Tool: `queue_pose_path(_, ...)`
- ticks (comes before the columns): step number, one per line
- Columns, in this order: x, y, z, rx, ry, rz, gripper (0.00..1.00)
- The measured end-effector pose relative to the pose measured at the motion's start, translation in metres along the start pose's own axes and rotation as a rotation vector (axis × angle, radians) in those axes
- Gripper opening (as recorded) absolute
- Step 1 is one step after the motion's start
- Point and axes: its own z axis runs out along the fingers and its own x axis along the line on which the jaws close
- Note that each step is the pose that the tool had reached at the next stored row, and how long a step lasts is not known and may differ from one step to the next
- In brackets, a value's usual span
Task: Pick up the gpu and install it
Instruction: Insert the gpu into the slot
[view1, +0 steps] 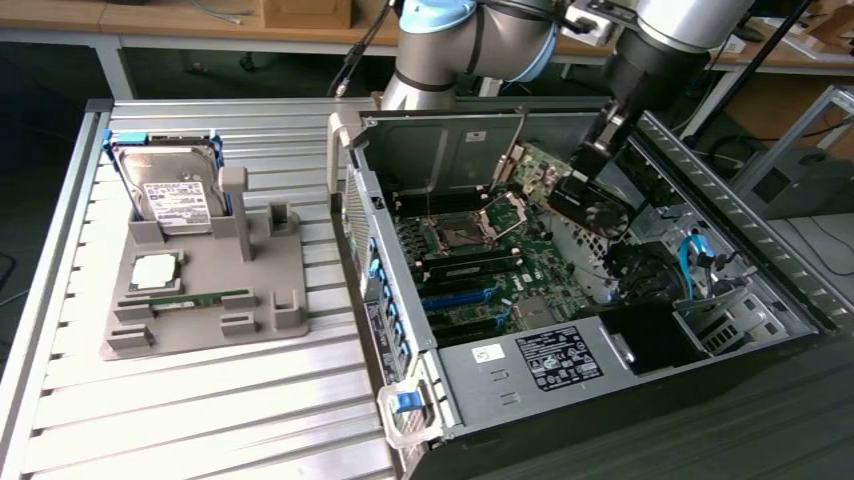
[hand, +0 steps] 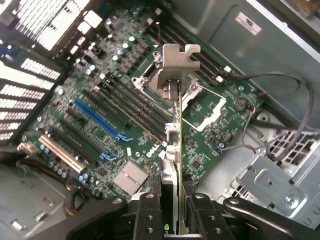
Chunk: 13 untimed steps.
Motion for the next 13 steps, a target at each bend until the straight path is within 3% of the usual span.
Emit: queue_pose_path(13,0.0000,0.0000,0.0002,-0.0010,0.0089,-0.205,0.27)
